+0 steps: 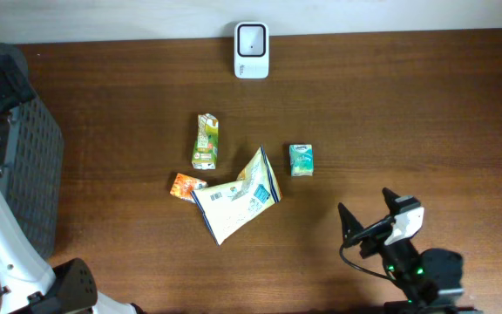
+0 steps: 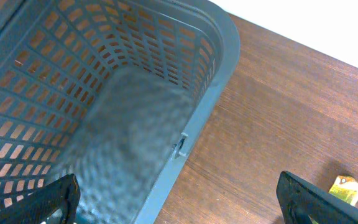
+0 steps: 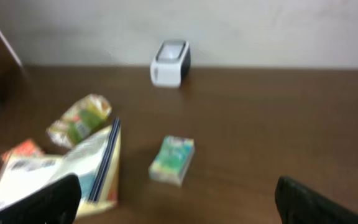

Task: Scan the item barcode
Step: 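Reach the right gripper to the green Kleenex tissue pack and grasp it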

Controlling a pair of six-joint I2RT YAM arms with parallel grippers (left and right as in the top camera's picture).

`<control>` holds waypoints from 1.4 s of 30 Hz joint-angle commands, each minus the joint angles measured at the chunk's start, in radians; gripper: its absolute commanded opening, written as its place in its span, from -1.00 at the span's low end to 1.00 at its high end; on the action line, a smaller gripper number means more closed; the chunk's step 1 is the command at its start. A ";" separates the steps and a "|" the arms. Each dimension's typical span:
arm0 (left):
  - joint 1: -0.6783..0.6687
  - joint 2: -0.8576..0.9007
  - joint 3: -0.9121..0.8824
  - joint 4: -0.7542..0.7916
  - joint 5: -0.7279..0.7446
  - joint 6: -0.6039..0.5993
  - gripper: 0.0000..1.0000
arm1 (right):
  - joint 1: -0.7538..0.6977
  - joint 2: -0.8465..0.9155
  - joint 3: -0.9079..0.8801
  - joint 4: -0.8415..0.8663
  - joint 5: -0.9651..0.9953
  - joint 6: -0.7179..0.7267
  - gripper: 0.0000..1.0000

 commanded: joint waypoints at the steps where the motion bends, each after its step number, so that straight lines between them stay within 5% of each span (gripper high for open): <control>1: 0.003 0.004 0.009 0.002 0.003 0.016 0.98 | 0.005 0.205 0.294 -0.106 -0.034 -0.002 0.97; 10: 0.003 0.004 0.009 0.002 0.003 0.016 0.98 | 0.005 0.994 1.142 -0.738 -0.038 -0.104 0.97; 13: 0.003 0.004 0.009 0.002 0.003 0.016 0.98 | 0.005 1.146 1.262 -0.772 -0.082 -0.082 0.97; 17: 0.003 0.004 0.009 0.002 0.003 0.016 0.98 | 0.006 1.321 1.328 -0.764 -0.173 -0.082 0.99; 25: 0.003 0.004 0.009 0.002 0.003 0.016 0.98 | 0.118 1.576 1.328 -0.763 -0.039 0.103 0.62; 42: 0.003 0.004 0.009 0.002 0.003 0.016 0.98 | 0.148 1.966 1.328 -0.660 -0.040 0.079 -0.08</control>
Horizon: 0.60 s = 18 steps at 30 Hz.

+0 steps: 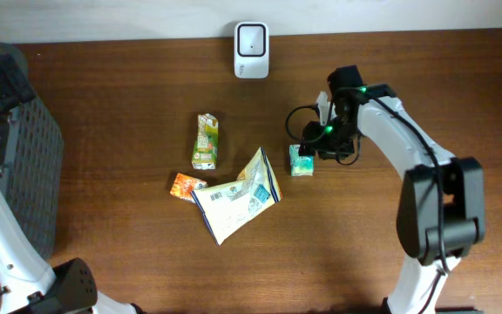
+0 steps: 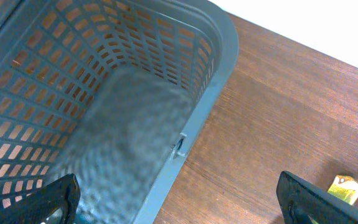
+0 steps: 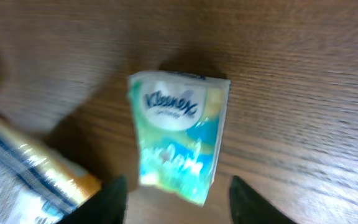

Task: Scan the item barcode
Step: 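Reach the right gripper to the green Kleenex tissue pack and grasp it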

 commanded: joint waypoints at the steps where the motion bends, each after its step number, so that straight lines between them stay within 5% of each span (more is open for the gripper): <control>1: 0.003 0.003 0.009 0.002 0.000 0.016 0.98 | 0.001 0.053 0.018 0.010 0.001 -0.019 -0.13; 6: 0.003 0.003 0.009 0.002 0.000 0.016 0.98 | -0.003 0.072 0.011 0.035 -0.003 -0.026 -0.22; 11: 0.003 0.003 0.009 0.002 0.000 0.016 0.98 | -0.040 0.072 -0.019 0.072 -0.071 -0.058 -0.53; 18: 0.003 0.003 0.009 0.002 0.000 0.016 0.98 | -0.069 0.072 -0.130 0.166 -0.202 -0.079 -0.56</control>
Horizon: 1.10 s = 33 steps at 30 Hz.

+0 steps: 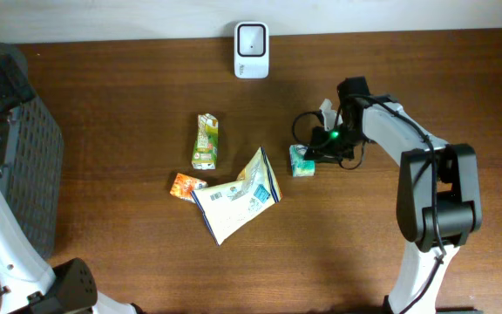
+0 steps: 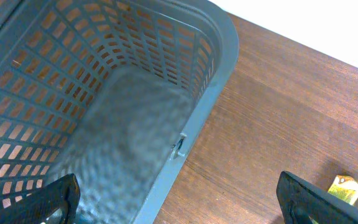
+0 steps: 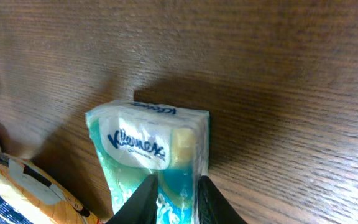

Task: Scan the item barcode
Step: 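Reach the right gripper to the green Kleenex tissue pack and grasp it, then lift the tissue pack and hold it in front of the scanner window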

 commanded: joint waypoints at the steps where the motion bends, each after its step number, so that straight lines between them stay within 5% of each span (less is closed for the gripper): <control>1: 0.003 0.003 0.009 0.002 0.000 0.016 0.98 | 0.002 0.005 -0.056 0.029 -0.051 -0.020 -0.56; 6: 0.003 0.003 0.009 0.002 0.000 0.016 0.98 | 0.000 0.005 -0.093 0.047 -0.050 -0.020 -0.92; 11: 0.003 0.003 0.009 0.002 0.000 0.016 0.98 | -0.006 -0.001 -0.088 -0.016 -0.131 -0.024 -0.92; 23: 0.003 0.003 0.009 0.002 0.000 0.016 0.98 | -0.180 -0.170 0.016 -0.259 -0.581 -0.351 -0.92; 33: 0.003 0.003 0.009 0.002 0.000 0.016 0.98 | -0.202 -0.201 0.024 -0.273 -0.929 -0.357 -0.92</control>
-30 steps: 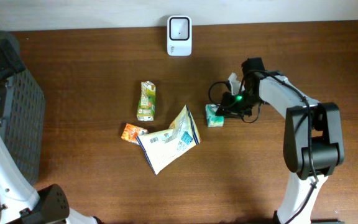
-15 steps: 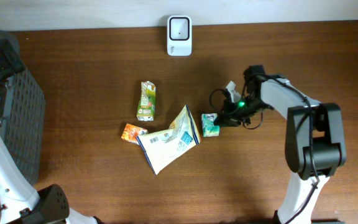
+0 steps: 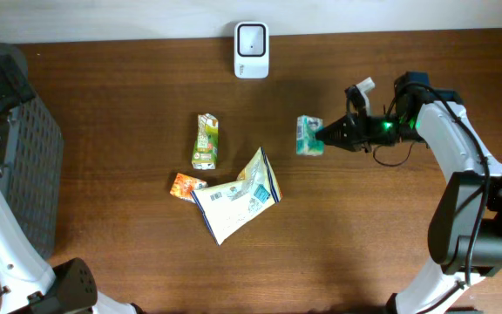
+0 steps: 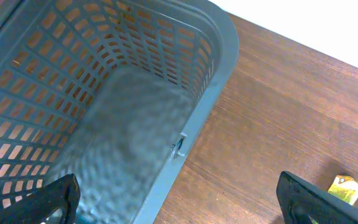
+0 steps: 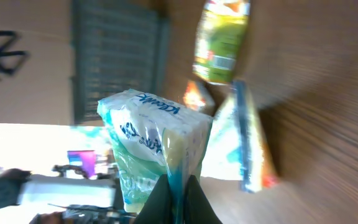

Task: Scan the item barcode
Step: 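Lift the tissue pack and hold it in front of the scanner window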

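My right gripper is shut on a green and white Kleenex tissue pack. It holds the pack off the table, right of centre, with the arm reaching in from the right. In the right wrist view the pack is pinched by its edge between the black fingertips. The white scanner stands at the far edge, up and left of the pack. My left gripper is open wide, its fingertips straddling the rim of the grey basket.
A green juice carton, a small orange packet and a white, yellow and blue bag lie mid-table, left of the held pack. The grey basket stands at the left edge.
The tissue pack was on the table with my right gripper closed on it. Now it is held off the table, a little farther back, and the gripper has turned to point left. Left arm unchanged.
My right gripper was open near the table's front right. Then it hung open over the tissue pack, then it had closed on the pack on the table. Now the pack is held off the table. My left gripper stayed open over the basket.
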Controlling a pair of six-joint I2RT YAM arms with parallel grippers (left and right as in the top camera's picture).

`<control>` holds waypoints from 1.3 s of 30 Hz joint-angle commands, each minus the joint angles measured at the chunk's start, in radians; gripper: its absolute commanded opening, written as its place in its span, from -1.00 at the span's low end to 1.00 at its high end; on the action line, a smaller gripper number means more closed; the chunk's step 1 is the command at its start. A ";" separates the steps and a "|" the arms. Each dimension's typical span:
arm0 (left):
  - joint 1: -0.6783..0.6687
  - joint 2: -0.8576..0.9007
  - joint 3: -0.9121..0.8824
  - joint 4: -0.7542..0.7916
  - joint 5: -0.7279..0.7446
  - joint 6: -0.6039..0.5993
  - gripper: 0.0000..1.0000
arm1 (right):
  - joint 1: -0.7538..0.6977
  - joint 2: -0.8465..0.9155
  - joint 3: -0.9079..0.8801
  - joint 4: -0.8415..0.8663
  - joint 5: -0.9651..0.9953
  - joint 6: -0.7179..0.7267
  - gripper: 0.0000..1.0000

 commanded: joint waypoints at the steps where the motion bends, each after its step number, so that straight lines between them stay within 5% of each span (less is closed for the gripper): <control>1: 0.003 0.003 0.009 0.002 0.000 0.016 0.98 | 0.005 -0.027 0.014 -0.003 -0.190 -0.021 -0.92; 23: 0.003 0.003 0.009 0.002 0.000 0.016 0.98 | 0.027 -0.168 0.216 -0.053 -0.106 0.076 -0.92; 32: 0.003 0.003 0.009 0.002 0.000 0.016 0.98 | 0.353 -0.150 0.458 0.019 1.101 0.353 -0.92; 39: 0.003 0.003 0.009 0.002 0.000 0.016 0.98 | 0.562 -0.014 0.469 0.483 1.680 0.086 -0.92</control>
